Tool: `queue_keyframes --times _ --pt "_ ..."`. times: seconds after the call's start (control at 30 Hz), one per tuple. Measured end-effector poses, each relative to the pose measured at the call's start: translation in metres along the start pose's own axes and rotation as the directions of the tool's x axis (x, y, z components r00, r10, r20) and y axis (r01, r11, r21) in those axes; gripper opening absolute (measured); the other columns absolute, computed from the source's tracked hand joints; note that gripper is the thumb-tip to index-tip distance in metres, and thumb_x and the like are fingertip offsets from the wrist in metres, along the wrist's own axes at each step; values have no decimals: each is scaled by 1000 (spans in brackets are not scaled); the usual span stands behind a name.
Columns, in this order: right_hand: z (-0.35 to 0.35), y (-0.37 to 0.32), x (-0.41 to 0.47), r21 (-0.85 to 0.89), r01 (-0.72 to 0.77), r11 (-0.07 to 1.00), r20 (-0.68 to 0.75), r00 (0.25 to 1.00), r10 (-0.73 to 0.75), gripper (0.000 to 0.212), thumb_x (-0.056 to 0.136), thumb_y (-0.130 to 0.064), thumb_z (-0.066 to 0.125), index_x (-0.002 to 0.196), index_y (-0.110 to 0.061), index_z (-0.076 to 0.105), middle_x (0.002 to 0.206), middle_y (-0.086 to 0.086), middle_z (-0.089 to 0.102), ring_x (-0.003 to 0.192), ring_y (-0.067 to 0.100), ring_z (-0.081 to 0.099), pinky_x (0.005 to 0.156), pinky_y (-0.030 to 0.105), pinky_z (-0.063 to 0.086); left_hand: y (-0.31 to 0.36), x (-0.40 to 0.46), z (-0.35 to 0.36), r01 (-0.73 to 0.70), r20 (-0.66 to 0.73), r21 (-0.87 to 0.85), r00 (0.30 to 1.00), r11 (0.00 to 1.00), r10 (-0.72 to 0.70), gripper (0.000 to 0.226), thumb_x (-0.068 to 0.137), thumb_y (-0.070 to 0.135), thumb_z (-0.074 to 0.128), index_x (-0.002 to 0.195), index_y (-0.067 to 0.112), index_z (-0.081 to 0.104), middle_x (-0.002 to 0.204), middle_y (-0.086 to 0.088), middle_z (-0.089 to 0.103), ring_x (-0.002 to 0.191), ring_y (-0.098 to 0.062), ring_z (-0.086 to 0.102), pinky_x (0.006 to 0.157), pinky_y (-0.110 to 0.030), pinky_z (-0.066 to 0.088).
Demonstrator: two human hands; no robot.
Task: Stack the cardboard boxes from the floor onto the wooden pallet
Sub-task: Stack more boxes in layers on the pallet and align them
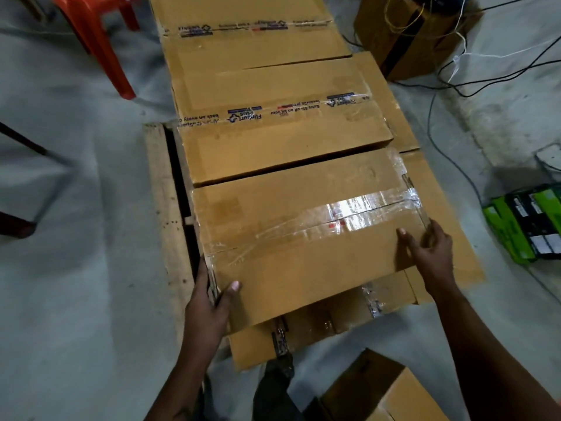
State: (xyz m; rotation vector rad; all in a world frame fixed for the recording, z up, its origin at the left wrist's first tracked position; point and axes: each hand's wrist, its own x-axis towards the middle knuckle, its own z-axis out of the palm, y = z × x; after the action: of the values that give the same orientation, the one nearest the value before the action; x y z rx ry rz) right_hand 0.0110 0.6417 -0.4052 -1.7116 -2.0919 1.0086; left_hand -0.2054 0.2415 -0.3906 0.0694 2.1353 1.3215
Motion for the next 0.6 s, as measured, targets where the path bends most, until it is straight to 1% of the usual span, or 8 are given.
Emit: queue_keyframes --times 0.1,0.2,0.3,0.37,0.43,0.47,0.53,0.6 --pt "8 1 8 -30 39 999 -13 999 -39 92 75 -83 73 149 -37 47 136 8 47 130 35 49 105 63 51 -1 9 0 2 -13 -11 1000 1000 -3 82 97 37 70 165 37 23 149 25 40 133 -1 41 107 -25 37" --pt "11 0 7 -47 37 998 -27 999 -38 96 75 -85 70 153 -36 42 143 9 44 138 39 43 108 66 47 -5 11 3 14 -31 -6 999 1000 -15 85 97 38 70 166 36 21 154 22 37 137 -2 37 111 -27 34" --pt "11 0 4 -97 67 993 -13 998 -68 96 82 -81 67 159 -34 33 153 12 38 145 41 36 113 67 42 -8 12 3 -26 -63 62 998 998 30 83 96 48 67 165 34 24 160 17 38 144 -9 37 116 -34 35" --pt "14 -4 -1 -209 75 975 3 997 -76 95 92 -78 58 165 -30 20 165 12 26 153 43 23 116 70 34 -10 19 0 -46 -89 142 994 989 59 81 96 55 62 164 32 27 163 3 40 147 -20 39 118 -45 38" --pt "19 -12 -7 -392 49 919 -76 994 -85 97 94 -84 43 167 -27 13 172 14 18 158 44 15 117 76 26 -9 31 -3 -64 -119 157 989 985 83 83 96 60 59 165 31 22 166 -4 34 150 -27 37 118 -54 38" --pt "22 -20 -7 -442 21 897 -123 989 -83 98 93 -88 36 167 -28 13 172 16 18 159 45 14 118 77 21 -6 42 -4 -72 -127 139 988 988 90 86 96 62 58 166 32 19 169 -3 29 152 -28 35 119 -57 37" --pt "29 -37 1 -431 -16 902 -171 983 -64 100 91 -92 29 167 -28 15 172 20 22 159 45 18 119 77 15 1 76 -10 -84 -133 51 987 995 90 89 94 70 58 166 35 17 172 3 25 155 -25 32 120 -56 35" --pt "36 -56 19 -394 2 919 -162 984 -72 100 93 -89 30 167 -22 18 169 21 29 155 44 28 121 72 19 7 122 -23 -87 -118 -66 990 994 79 93 88 78 60 164 38 24 170 6 30 154 -20 34 121 -51 34"
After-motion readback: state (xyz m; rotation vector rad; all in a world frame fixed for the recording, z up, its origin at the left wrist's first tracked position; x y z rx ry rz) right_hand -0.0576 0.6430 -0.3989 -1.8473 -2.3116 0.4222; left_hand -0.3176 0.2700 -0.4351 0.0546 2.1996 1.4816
